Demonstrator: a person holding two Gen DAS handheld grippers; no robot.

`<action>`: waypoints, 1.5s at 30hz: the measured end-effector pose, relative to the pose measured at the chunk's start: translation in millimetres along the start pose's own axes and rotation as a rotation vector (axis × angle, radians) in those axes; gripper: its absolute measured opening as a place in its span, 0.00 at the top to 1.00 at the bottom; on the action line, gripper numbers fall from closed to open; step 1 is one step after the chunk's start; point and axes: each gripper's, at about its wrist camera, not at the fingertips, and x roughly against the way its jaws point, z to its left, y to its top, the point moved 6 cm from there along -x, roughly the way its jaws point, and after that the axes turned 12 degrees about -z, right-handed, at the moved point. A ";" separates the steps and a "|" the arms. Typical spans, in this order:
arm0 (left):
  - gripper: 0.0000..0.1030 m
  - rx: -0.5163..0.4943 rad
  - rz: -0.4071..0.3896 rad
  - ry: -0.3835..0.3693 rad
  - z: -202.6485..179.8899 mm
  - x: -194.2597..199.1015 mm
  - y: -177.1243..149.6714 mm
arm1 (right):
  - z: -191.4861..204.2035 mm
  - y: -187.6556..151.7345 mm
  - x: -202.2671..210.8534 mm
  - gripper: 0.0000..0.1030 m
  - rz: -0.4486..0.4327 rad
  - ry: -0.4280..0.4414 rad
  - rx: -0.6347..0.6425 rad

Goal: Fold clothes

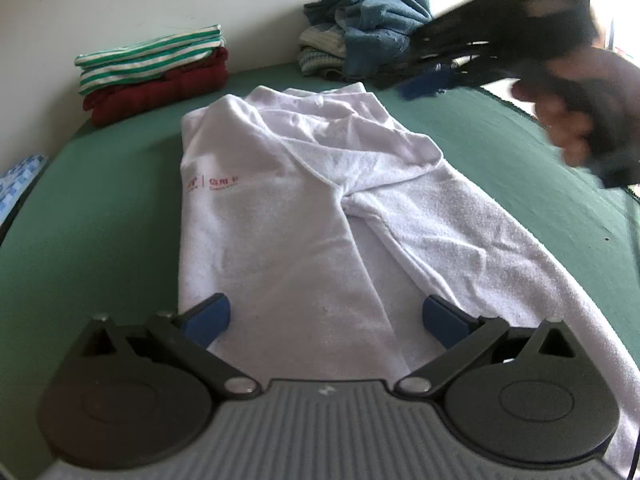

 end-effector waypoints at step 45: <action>0.01 -0.003 -0.003 -0.014 -1.2 1.8 1.1 | -5.8 -50.7 44.9 0.76 0.052 -0.221 -0.162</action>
